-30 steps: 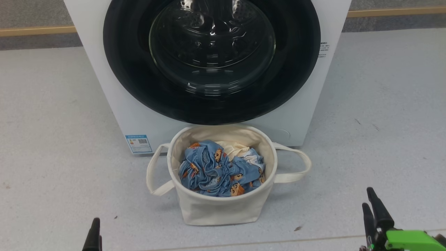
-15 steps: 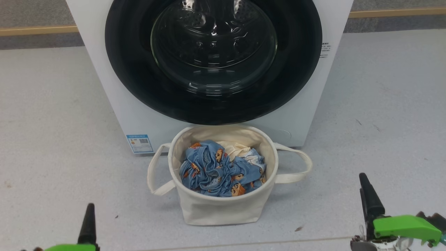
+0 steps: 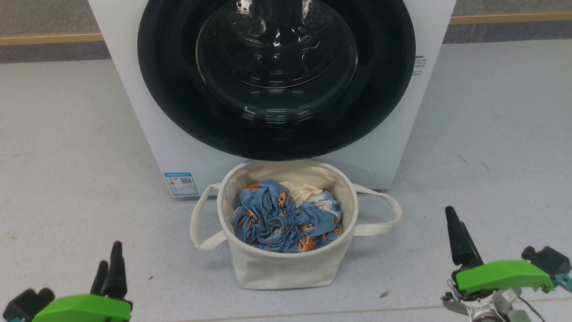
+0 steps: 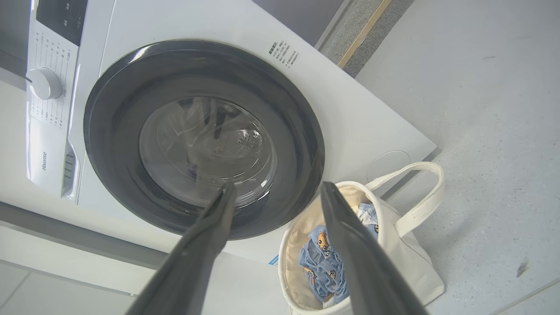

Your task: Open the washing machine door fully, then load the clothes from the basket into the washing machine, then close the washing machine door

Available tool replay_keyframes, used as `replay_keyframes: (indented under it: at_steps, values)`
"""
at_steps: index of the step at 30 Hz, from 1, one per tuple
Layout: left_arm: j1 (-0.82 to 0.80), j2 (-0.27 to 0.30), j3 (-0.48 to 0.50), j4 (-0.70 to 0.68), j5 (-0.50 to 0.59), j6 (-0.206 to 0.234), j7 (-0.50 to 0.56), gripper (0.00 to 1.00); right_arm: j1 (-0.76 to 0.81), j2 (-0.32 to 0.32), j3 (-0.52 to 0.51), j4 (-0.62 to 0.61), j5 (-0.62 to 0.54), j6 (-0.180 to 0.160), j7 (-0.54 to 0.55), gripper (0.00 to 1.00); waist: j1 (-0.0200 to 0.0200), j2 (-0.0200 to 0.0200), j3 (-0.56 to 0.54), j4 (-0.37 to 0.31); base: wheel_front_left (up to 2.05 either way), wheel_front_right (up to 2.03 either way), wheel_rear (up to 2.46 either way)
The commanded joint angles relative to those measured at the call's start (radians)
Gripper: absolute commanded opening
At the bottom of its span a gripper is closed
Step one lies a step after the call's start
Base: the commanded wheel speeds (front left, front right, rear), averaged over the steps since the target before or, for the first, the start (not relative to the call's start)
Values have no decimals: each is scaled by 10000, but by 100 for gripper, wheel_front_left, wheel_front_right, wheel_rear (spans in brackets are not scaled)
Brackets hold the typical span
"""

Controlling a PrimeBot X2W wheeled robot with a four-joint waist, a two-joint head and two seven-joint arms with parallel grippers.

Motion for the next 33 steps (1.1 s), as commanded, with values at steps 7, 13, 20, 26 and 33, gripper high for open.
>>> replay_keyframes:
  at_steps: [7,13,20,26,33]
  values:
    - [-829,676,-230,-437,1201,247,-228,100,-821,-67,341,-510,-1567,3,-317,100,0,0,-10,20,0,0,0]
    - [-1059,982,-549,-489,1983,424,-206,100,-976,-73,488,-513,-2809,3,-492,100,0,0,-37,39,0,0,0]
    - [-1254,1286,-818,-513,2729,620,-260,100,-1138,-81,695,-545,-3833,3,-697,100,0,0,-101,40,0,0,0]
    - [-1359,1514,-1001,-575,3219,737,-283,100,-1233,-87,834,-568,-4538,3,-844,100,0,0,-164,32,0,0,0]
    - [-1475,1825,-1255,-705,3859,880,-324,100,-1379,-94,1019,-583,-5585,3,-1050,100,0,0,-240,29,0,0,0]
